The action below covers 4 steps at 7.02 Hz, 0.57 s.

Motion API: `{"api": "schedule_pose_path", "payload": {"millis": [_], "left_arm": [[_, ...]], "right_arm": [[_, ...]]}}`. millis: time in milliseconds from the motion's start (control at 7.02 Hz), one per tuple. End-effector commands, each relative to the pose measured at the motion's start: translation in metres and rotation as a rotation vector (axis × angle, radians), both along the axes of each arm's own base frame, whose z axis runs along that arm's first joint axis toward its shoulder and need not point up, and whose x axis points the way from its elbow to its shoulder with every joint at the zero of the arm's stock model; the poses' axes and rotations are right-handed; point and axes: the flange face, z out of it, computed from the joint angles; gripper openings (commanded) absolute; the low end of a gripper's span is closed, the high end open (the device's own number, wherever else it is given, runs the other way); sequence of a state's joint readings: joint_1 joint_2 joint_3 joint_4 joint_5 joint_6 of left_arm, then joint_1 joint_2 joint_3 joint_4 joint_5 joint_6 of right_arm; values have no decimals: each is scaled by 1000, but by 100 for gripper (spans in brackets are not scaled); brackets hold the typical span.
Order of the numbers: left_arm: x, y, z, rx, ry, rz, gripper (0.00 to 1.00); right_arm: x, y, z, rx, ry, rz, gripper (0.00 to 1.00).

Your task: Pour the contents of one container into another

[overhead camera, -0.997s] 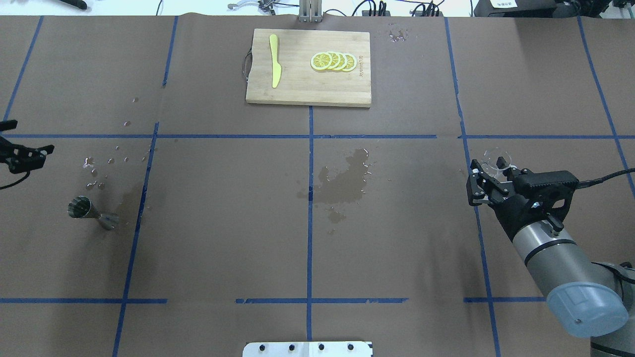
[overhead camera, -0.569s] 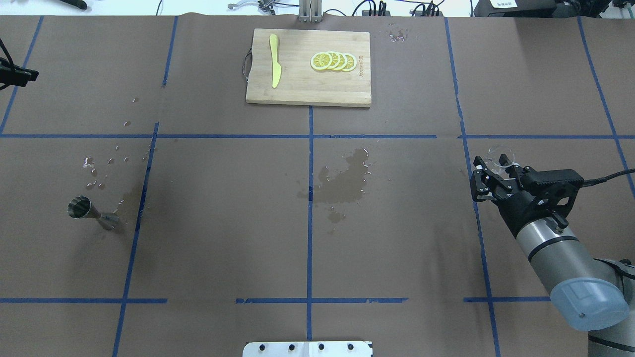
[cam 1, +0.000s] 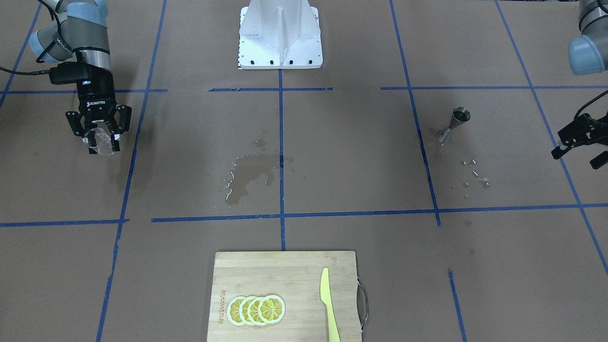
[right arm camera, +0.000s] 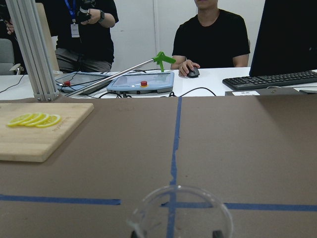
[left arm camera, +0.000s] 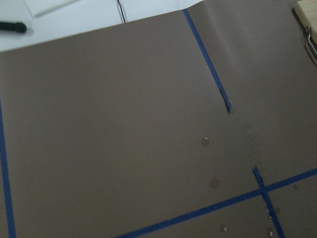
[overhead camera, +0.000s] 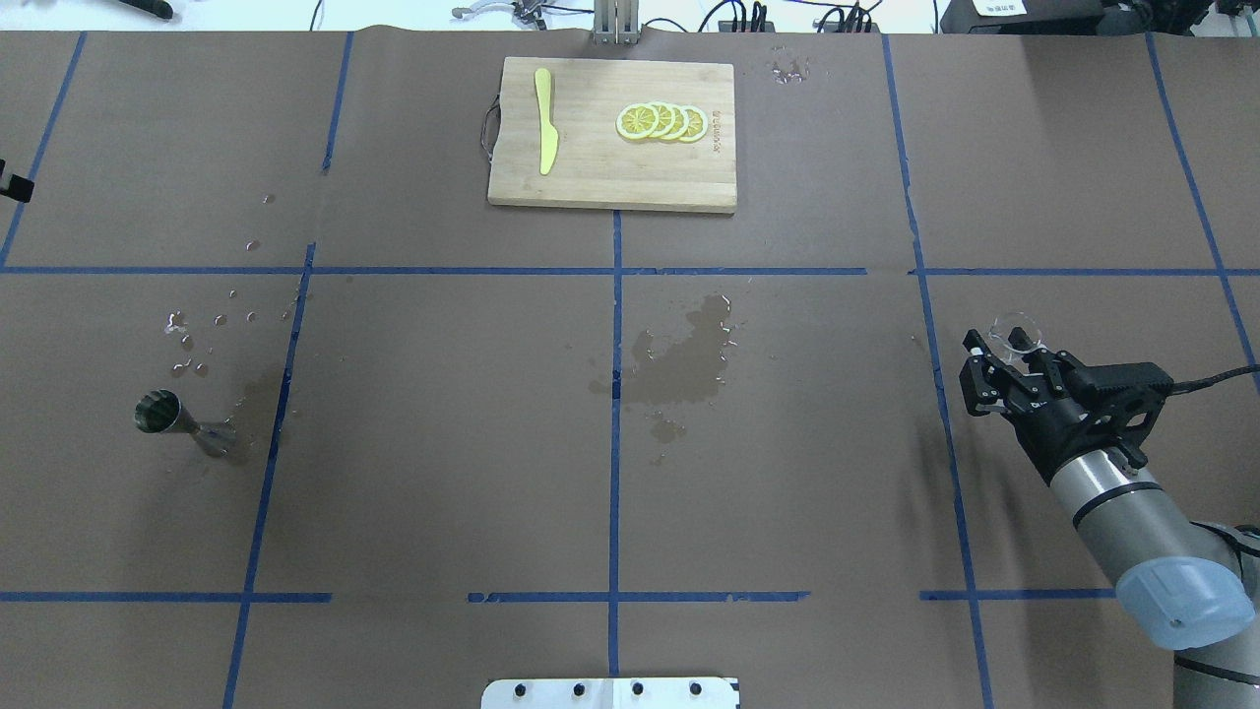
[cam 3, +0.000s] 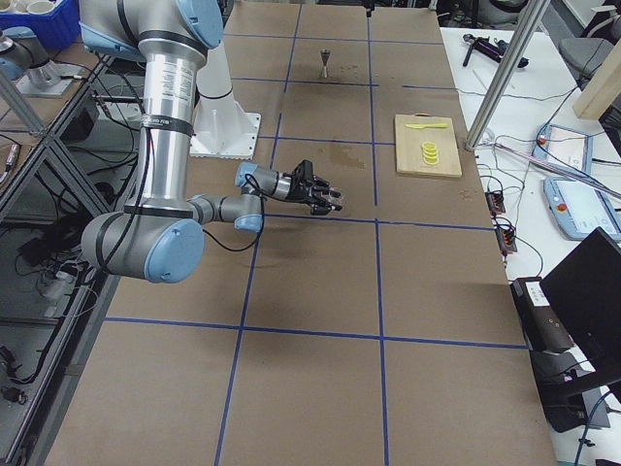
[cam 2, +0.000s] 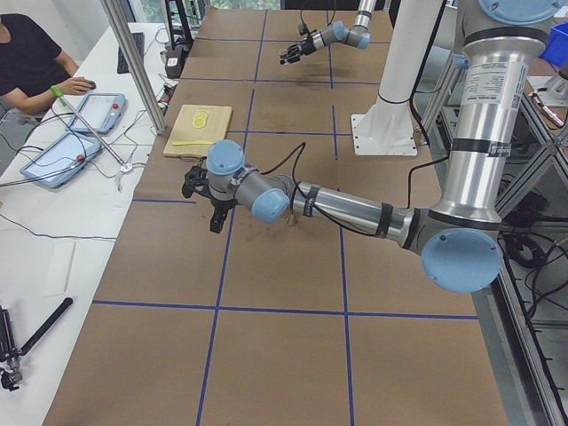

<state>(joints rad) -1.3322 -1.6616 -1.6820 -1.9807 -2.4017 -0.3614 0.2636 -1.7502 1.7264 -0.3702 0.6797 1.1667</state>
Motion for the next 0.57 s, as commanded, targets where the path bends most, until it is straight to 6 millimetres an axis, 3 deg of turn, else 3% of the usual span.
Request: {"api": "schedule_pose_path", "payload": {"millis": [0,142,285,427], "left_arm": [[-6,10,15,41,-30,44,100],[-7,10,11,44,-28,42,100],[-7,9,8,45,-27,40,100],[-8,10,9,42,-27,38,100]], "right_arm": [[0,1,38,11,-1,16,3],[-5,3,35,20,1,27,3],[-11,10,55,15,40,14,5],[-19,15,52,17,35,-2,11]]}}
